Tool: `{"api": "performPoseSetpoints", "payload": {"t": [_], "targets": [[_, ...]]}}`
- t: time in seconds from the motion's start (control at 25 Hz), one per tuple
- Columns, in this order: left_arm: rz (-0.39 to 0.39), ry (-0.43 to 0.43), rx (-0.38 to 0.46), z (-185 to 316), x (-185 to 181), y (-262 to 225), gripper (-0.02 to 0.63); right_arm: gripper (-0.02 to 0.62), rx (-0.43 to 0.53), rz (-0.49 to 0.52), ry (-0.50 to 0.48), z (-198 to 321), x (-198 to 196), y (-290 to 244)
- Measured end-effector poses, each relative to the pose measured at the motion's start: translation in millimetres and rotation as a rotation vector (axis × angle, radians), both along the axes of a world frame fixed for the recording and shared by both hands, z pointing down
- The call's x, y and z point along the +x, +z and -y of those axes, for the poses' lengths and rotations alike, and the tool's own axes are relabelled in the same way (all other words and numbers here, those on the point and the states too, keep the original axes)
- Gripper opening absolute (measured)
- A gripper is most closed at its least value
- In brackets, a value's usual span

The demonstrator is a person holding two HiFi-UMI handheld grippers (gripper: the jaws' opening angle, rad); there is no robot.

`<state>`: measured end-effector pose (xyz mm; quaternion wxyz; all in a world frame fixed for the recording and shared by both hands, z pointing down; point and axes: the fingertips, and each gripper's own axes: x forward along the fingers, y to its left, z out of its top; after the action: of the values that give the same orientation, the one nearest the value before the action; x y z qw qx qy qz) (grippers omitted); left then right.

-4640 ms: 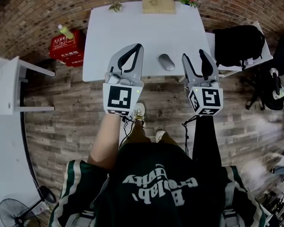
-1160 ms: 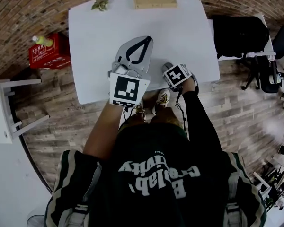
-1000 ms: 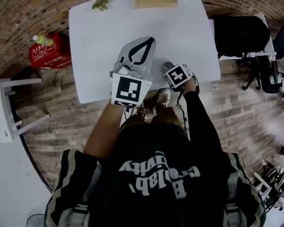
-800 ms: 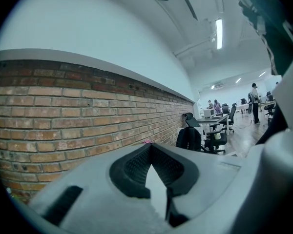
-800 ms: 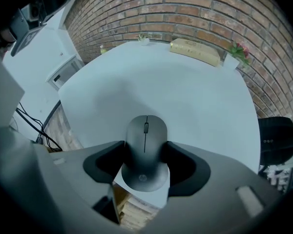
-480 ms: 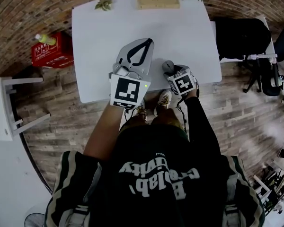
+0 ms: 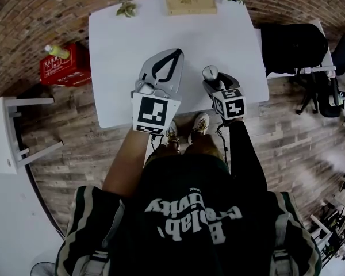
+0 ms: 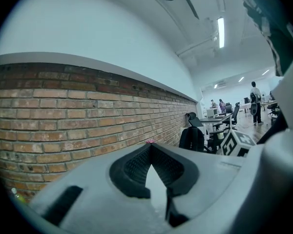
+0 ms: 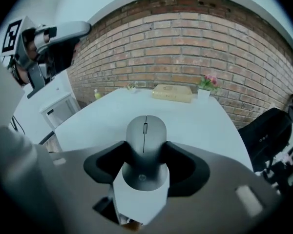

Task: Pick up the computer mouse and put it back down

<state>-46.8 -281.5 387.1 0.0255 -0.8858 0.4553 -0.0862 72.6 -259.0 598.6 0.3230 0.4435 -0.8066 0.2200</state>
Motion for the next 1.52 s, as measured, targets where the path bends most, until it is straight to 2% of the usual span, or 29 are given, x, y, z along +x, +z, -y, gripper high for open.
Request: {"api": "performPoseSetpoints", "payload": {"t": [0.28,0.52,0.84,1.36,1.52], "targets": [[0.007,-0.024,0.034,7.1,-3.0,-19.6,0.005,0.275,0.215,0.089,0.07,31.2,7.1,-81.5],[0.033,-0.075,0.058,13.6,-10.4,-41.8,0.005,0.275,0.384,0.129,0.113,46.3,17.5,-154.1],[0.022,-0.086,0.107,15.5,-14.4,-71.1,0.005,0.273,0.587,0.152,0.13,47.1,23.0,-239.1],[0.002,-0.111,0.163,13.0,-22.7,-102.0,0.005,0.273,0.817,0.188,0.162,24.8,35.9,-332.9],[-0.001,-0.115,0.165,11.2,-24.8,-102.7,0.005,0.273,0.842,0.183,0.154,20.5,34.4,-342.4]]}}
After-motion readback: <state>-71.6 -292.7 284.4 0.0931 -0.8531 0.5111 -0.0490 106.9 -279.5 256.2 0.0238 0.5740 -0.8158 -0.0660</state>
